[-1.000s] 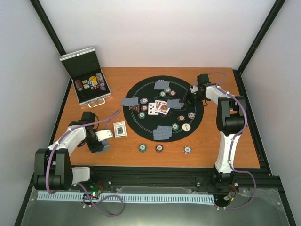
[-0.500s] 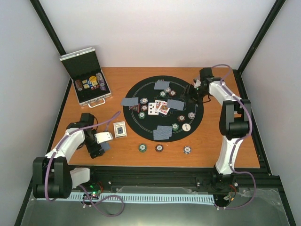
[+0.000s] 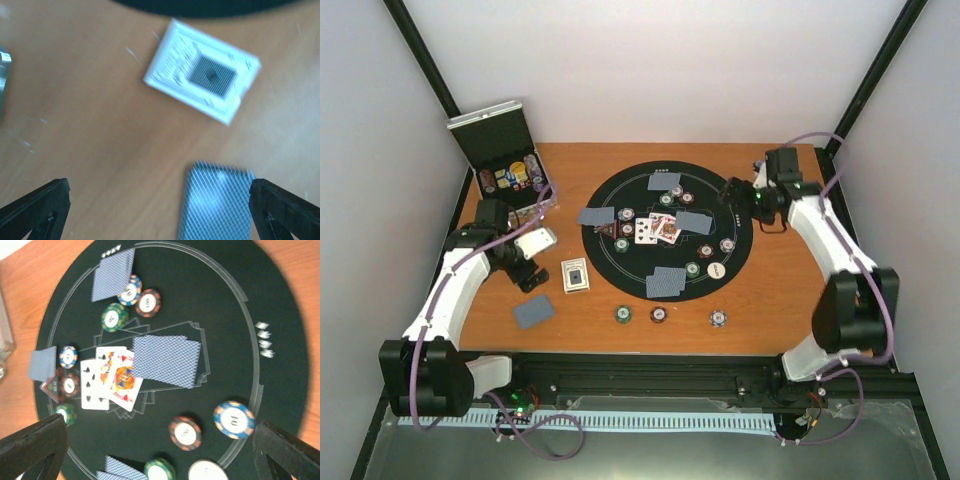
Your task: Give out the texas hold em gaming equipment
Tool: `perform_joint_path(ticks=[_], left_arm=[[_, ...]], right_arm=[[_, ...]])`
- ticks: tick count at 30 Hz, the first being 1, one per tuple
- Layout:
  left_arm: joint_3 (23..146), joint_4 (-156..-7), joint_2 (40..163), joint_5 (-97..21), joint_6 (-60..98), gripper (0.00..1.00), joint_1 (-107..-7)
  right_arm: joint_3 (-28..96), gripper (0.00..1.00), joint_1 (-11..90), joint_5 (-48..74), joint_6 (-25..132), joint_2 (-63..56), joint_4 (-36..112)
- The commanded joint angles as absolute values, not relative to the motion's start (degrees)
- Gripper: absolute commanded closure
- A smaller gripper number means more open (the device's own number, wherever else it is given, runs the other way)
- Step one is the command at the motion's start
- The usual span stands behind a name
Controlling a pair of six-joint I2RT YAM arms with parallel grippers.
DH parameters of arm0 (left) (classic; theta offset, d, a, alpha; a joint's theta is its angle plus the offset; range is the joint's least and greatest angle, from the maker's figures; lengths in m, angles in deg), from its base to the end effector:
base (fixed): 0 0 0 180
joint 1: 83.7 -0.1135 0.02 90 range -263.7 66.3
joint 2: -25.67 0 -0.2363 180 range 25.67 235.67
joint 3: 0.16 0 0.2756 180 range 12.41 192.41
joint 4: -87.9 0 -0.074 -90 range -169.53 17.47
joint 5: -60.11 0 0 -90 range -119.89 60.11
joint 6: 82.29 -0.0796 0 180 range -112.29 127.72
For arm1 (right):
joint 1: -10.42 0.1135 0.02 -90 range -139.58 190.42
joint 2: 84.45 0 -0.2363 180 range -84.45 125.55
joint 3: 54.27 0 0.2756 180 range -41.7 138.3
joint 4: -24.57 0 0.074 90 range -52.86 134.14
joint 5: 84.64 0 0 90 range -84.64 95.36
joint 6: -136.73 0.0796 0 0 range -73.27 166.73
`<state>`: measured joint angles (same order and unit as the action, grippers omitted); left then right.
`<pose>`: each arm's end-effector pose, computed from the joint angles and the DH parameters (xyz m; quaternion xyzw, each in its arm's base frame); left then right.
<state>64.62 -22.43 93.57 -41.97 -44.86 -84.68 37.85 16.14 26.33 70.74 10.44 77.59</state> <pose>0.2515 -0.0124 0.1724 0.4420 0.8784 -0.0259 0.1797 0.3940 0.0681 0.2130 0.0965 0.9364 0.2423 0.2349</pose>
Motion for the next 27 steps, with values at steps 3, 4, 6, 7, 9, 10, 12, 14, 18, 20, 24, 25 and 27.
perform_joint_path(ticks=[3,4,6,7,9,10,12,14,18,20,24,25,27], left_arm=[[68.1,-42.8,94.0,-50.2,-18.2,0.00,-85.0],[67.1,-47.5,93.5,-50.5,-14.4,0.00,-85.0],[62.7,-59.3,91.9,-48.8,-6.9,0.00,-85.0],[59.6,-65.1,90.9,-48.2,-4.0,0.00,-85.0],[53.0,-76.5,88.8,-47.4,-0.1,0.00,-85.0],[49.7,-81.8,88.2,-47.3,1.1,0.00,-85.0],[44.5,-91.7,88.9,-46.7,2.9,0.00,-85.0],[40.5,-97.7,91.3,-45.7,3.5,0.00,-85.0],[36.3,-108.2,97.1,-45.7,3.6,0.00,-85.0],[34.7,-113.2,98.8,-45.7,4.5,0.00,-85.1],[34.0,-119.6,101.8,-44.9,5.9,0.00,-84.9],[34.7,-118.9,102.2,-44.0,6.1,0.00,-84.9],[34.6,-120.8,102.8,-42.7,5.4,0.00,-84.9]], right_arm=[[18.0,0.00,15.9,-1.2,71.5,-10.0,58.6],[11.7,0.00,15.9,-6.2,71.9,-14.6,53.5],[1.2,0.00,16.0,-13.6,72.2,-20.9,42.8],[-3.5,0.00,16.0,-17.2,73.2,-23.4,37.7],[-10.9,0.00,16.1,-23.0,74.6,-26.5,30.6],[-12.9,0.00,16.0,-24.5,74.2,-27.0,29.0],[-13.0,0.00,16.0,-25.2,71.6,-25.0,30.0],[-12.1,0.00,16.0,-26.9,71.1,-22.0,31.7],[-17.2,0.00,16.0,-28.9,66.0,-20.9,20.4],[-18.9,0.00,16.0,-29.4,61.9,-18.0,12.9],[-23.0,0.00,16.0,-29.8,57.9,-13.4,2.1],[-24.0,0.00,16.0,-28.8,57.0,-12.5,-1.0],[-25.0,0.00,15.9,-27.3,55.3,-11.0,-5.7]])
